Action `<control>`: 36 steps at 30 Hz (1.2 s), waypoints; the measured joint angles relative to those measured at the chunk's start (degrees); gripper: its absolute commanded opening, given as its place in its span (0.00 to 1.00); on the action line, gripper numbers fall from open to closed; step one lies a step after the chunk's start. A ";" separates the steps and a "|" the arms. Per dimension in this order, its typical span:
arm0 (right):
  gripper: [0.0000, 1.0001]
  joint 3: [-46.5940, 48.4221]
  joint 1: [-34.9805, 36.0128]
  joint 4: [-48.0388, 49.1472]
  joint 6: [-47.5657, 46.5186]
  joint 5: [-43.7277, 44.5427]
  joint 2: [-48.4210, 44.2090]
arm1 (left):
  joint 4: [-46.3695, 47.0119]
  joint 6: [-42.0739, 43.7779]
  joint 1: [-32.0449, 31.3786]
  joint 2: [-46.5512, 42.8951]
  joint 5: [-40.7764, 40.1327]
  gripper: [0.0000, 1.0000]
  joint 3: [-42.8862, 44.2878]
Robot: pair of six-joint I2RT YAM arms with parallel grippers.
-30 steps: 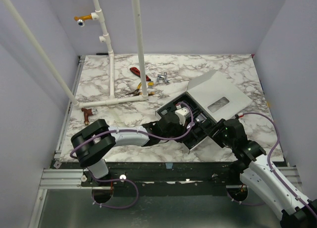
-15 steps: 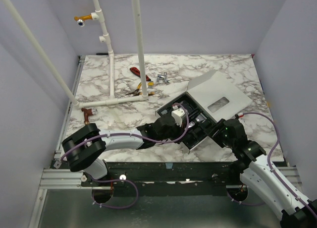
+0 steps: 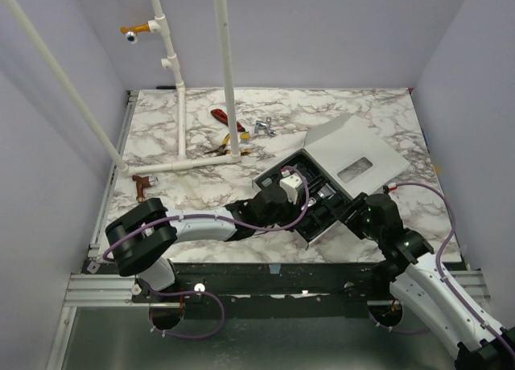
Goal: Sort the hair-cutting tools
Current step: Place the haircut tool in the storage box.
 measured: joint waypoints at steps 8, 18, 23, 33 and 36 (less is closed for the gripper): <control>0.46 3.17 0.00 0.33 -0.98 4.92 7.48 | 1.68 -0.42 -0.02 -5.57 -2.16 0.11 -3.98; 0.26 10.97 0.00 5.03 -5.64 12.63 19.23 | 3.50 -1.16 1.73 -7.43 -3.48 0.11 -5.49; 0.20 11.08 0.00 6.67 -6.86 14.14 23.82 | 5.09 -1.18 2.60 -6.49 -3.45 0.11 -5.92; 0.13 11.08 0.00 9.60 -8.57 15.26 29.38 | 6.23 -1.62 2.95 -4.55 -3.26 0.11 -6.73; 0.11 11.06 0.00 9.94 -8.68 15.23 29.38 | 6.54 -1.70 2.95 -4.39 -3.23 0.11 -6.84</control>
